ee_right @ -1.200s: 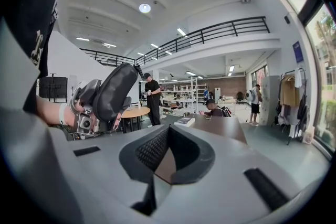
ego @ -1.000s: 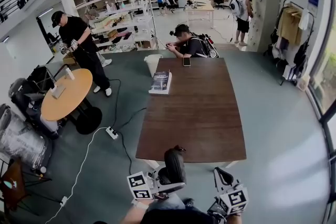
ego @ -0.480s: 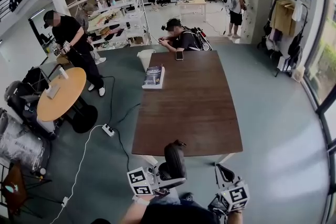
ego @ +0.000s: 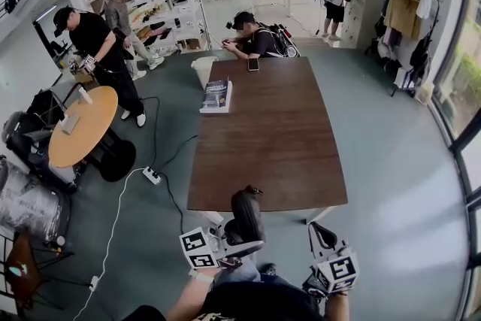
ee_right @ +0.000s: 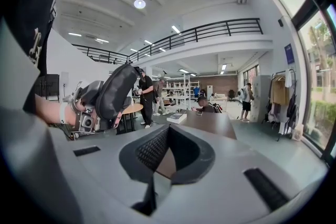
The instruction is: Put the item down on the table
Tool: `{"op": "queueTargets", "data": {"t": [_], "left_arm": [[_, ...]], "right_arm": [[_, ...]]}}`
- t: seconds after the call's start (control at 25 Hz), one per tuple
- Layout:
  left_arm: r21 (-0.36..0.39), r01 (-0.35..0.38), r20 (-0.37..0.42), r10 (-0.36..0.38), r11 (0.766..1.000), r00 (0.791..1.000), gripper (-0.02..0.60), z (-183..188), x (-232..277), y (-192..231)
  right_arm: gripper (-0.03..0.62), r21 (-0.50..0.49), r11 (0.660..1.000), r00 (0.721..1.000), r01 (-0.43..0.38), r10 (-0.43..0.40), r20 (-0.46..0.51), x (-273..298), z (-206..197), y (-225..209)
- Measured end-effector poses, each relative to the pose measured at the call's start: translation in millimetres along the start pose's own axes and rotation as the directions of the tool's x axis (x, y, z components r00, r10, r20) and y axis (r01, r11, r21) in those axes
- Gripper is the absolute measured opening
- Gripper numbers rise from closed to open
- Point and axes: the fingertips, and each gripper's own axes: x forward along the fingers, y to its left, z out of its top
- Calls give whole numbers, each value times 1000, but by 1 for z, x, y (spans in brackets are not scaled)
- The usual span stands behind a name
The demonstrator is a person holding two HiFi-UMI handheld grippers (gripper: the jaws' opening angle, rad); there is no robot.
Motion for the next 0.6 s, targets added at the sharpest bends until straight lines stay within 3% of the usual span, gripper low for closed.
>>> {"op": "queueTargets", "data": {"t": [0.2,0.4,0.6], "left_arm": [[-10,9,16,-9,1000,1000,365,0,-4,3],[-29,9,10,-9,1000,1000,365,-4,-5,13],[-30,9,15,-9,1000,1000,365,1,-4,23]], "right_arm": [[-12,-10,1000,1000,-9,9,-26,0,-10,4],[-12,11,999,998,44,-43,-39,3,-4,-3],[-12,-53,999,998,13,-16,-57,11,-16,-2]]}}
